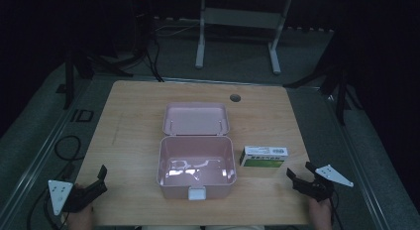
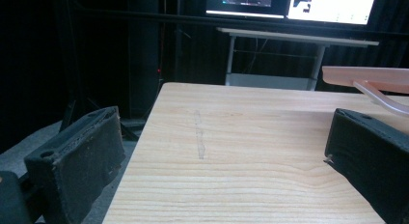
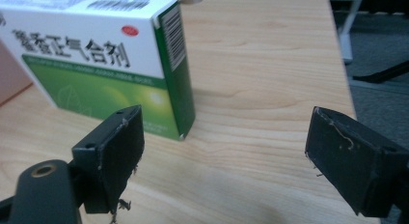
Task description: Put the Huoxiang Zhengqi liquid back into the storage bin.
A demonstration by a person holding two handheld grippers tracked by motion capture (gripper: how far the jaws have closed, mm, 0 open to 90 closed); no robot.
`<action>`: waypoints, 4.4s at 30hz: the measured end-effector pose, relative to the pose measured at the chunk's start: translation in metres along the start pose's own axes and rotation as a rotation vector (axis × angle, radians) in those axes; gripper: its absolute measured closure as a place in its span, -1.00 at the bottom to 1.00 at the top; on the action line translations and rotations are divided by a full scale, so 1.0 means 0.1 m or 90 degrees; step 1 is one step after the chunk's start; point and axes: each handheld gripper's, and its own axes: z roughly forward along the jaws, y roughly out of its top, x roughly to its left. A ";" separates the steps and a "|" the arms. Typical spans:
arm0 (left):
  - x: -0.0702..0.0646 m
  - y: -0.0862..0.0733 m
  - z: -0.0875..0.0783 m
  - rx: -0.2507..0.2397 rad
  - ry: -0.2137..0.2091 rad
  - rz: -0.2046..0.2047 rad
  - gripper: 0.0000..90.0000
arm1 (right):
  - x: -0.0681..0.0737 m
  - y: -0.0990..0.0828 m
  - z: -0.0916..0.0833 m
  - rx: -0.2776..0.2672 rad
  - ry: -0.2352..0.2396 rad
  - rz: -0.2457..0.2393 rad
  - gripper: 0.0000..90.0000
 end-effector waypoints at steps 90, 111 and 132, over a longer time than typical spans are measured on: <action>-0.03 -0.01 0.02 0.025 -0.024 0.015 -0.99 | 0.21 1.37 0.41 0.696 0.249 -0.496 -0.56; -0.03 -0.01 0.02 0.025 -0.028 0.014 -0.99 | 0.40 1.71 0.77 0.648 0.264 -0.576 -0.41; -0.02 -0.01 0.02 0.026 -0.034 0.016 -0.99 | 0.84 1.69 1.19 0.668 0.320 -0.664 -0.14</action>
